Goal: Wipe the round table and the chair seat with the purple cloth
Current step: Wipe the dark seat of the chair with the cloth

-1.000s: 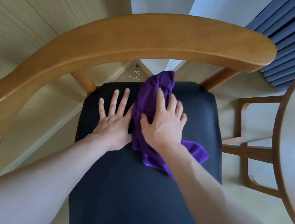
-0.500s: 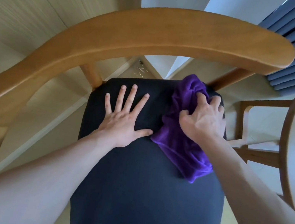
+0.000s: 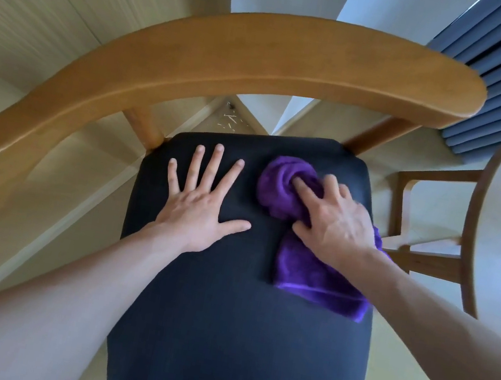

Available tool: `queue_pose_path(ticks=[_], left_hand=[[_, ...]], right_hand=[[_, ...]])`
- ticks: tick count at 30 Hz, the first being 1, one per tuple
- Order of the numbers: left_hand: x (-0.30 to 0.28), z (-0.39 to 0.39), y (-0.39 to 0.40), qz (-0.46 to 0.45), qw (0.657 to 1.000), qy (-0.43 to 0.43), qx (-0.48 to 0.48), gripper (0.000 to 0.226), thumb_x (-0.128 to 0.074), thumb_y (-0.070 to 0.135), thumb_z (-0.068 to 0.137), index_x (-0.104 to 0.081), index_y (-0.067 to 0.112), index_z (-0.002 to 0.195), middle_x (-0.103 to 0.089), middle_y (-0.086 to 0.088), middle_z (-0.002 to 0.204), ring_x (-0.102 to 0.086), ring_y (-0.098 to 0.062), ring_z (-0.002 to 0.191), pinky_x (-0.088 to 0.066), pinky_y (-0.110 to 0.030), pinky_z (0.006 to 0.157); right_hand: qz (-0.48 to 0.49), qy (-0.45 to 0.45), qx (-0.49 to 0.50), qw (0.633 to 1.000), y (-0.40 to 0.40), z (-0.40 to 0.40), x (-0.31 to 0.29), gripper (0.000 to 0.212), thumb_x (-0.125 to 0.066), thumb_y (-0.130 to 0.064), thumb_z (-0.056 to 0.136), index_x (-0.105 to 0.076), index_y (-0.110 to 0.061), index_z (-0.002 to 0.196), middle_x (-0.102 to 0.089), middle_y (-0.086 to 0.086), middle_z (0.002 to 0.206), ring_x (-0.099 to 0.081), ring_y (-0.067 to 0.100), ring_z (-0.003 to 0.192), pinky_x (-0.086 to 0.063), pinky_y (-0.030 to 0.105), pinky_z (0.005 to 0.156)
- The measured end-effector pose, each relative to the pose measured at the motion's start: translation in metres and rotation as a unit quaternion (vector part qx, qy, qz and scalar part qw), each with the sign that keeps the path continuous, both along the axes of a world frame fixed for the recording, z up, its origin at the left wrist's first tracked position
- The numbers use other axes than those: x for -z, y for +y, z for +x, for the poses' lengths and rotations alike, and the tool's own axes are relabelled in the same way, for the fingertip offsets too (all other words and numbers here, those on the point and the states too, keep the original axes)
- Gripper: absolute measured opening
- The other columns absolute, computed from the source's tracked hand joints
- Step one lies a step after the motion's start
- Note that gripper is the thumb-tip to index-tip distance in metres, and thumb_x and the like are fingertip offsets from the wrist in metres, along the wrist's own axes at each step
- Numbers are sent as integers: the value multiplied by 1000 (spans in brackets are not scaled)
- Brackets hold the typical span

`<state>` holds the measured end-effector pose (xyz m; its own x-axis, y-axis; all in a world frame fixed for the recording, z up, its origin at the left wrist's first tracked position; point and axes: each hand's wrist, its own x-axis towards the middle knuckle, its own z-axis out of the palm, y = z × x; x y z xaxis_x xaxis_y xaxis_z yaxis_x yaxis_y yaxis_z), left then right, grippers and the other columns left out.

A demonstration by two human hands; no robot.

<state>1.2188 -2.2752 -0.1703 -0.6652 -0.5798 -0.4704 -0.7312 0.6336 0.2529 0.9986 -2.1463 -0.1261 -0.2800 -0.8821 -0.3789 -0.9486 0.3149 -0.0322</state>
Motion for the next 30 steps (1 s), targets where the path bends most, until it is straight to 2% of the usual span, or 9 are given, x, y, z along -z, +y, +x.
queue_pose_path(ticks=[3, 6, 10, 12, 15, 19, 24, 27, 30], left_hand=[[1, 0, 0, -2, 1000, -4, 1, 105, -17, 96, 73, 34, 46, 151, 50, 6, 156, 48, -23, 143, 20, -64, 116], [1, 0, 0, -6, 1000, -1, 0, 105, -19, 95, 76, 36, 45, 150, 51, 6, 155, 46, -24, 144, 21, -64, 115], [-3, 1, -2, 18, 1000, -2, 7, 114, -58, 68, 86, 31, 44, 152, 51, 4, 156, 48, -25, 143, 19, -67, 117], [-4, 0, -3, 23, 1000, 0, 6, 113, -57, 70, 85, 30, 46, 152, 48, 3, 157, 47, -25, 144, 19, -67, 117], [-4, 0, -2, 11, 1000, -1, -3, 107, -31, 92, 78, 36, 47, 148, 49, 6, 157, 46, -23, 144, 22, -63, 115], [-8, -2, -1, 12, 1000, -8, -7, 109, -27, 96, 75, 31, 46, 152, 46, 6, 159, 45, -23, 145, 19, -64, 117], [-23, 0, -8, 55, 998, 21, -21, 109, -54, 82, 76, -6, 36, 162, 25, 6, 169, 36, -16, 150, 18, -58, 121], [-38, 23, -29, 51, 995, 86, 9, 97, -81, 54, 76, -34, 29, 156, -3, 6, 173, 6, -12, 158, -8, -54, 127], [-51, 50, -49, 71, 997, 24, 19, 124, -90, 56, 66, -12, 42, 161, 16, 11, 171, 6, -15, 158, -20, -48, 126]], right_hand=[[-19, 9, 207, 978, -8, 1, 4, 78, -60, -44, 86, -25, -29, 154, -37, 11, 129, -47, 36, 116, -46, 42, 73], [-31, -41, 286, 957, -20, 47, 2, 80, -60, -42, 85, -24, -22, 153, -37, 12, 131, -49, 36, 117, -39, 39, 72], [-3, -130, 112, 985, -16, 104, -5, 78, -61, -46, 84, -26, -24, 150, -36, 9, 131, -50, 34, 113, -43, 39, 71], [-16, -113, 28, 993, -18, 91, -8, 72, -62, -47, 83, -31, -28, 146, -38, 8, 130, -51, 34, 111, -41, 39, 70], [-44, -39, 125, 990, -42, 38, -4, 65, -64, -45, 83, -40, -30, 142, -38, 10, 131, -48, 37, 116, -47, 43, 79], [7, -41, 307, 951, -85, 0, -4, 57, -63, -44, 86, -49, -18, 135, -37, 14, 138, -52, 43, 117, -44, 43, 85], [1, -143, 131, 981, -93, 87, -8, 63, -58, -43, 89, -38, -26, 146, -40, 14, 132, -57, 39, 108, -41, 39, 75], [-3, -162, 78, 984, -84, 80, -6, 75, -59, -42, 89, -26, -34, 155, -41, 11, 132, -55, 37, 109, -40, 38, 73], [0, -104, 108, 989, -76, 33, -2, 73, -58, -45, 89, -27, -36, 154, -42, 11, 130, -56, 39, 111, -40, 41, 75]])
